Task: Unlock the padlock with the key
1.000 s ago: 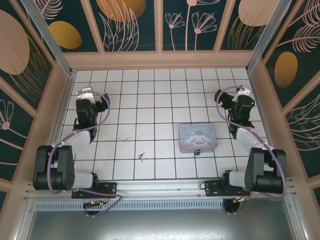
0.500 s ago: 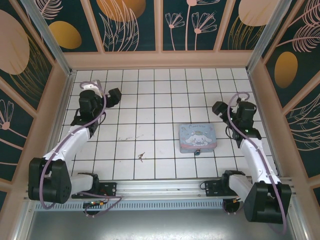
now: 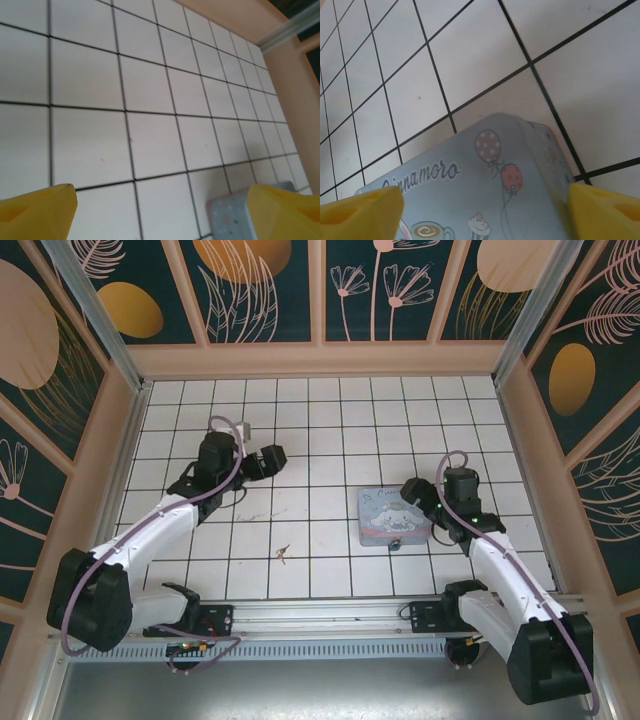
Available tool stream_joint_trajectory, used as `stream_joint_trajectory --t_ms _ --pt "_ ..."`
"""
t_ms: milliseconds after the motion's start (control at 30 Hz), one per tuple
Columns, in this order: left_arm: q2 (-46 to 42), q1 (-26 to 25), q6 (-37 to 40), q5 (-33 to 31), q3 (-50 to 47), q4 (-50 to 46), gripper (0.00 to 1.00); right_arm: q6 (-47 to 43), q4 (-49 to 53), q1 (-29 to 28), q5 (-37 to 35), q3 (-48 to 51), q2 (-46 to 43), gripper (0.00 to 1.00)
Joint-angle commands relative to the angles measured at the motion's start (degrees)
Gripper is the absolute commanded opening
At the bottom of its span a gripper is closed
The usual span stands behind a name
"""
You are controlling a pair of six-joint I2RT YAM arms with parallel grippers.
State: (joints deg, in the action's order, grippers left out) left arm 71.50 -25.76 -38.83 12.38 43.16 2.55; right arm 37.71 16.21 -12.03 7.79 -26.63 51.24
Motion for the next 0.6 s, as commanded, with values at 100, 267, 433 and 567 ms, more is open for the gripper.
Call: stream_joint_trajectory --t_ms 100,267,433,567 --pt "-0.5 -5.3 -7.1 2.8 -3.6 2.5 0.89 9.0 -5.8 -8.5 -0.6 3.2 -1.0 0.74" --pt "-2.6 -8.2 -9.2 4.1 -6.6 2.8 0.89 15.3 -11.7 -16.7 -4.5 4.1 1.5 0.72" --pt "-2.8 -9.4 -12.3 7.3 -10.6 6.1 0.89 18.1 -16.4 -22.1 -6.6 3.2 6.4 0.66" --pt "-0.6 -11.0 -14.6 9.9 -12.0 10.4 0.89 18.9 -18.4 -24.7 -7.7 1.1 10.8 0.63"
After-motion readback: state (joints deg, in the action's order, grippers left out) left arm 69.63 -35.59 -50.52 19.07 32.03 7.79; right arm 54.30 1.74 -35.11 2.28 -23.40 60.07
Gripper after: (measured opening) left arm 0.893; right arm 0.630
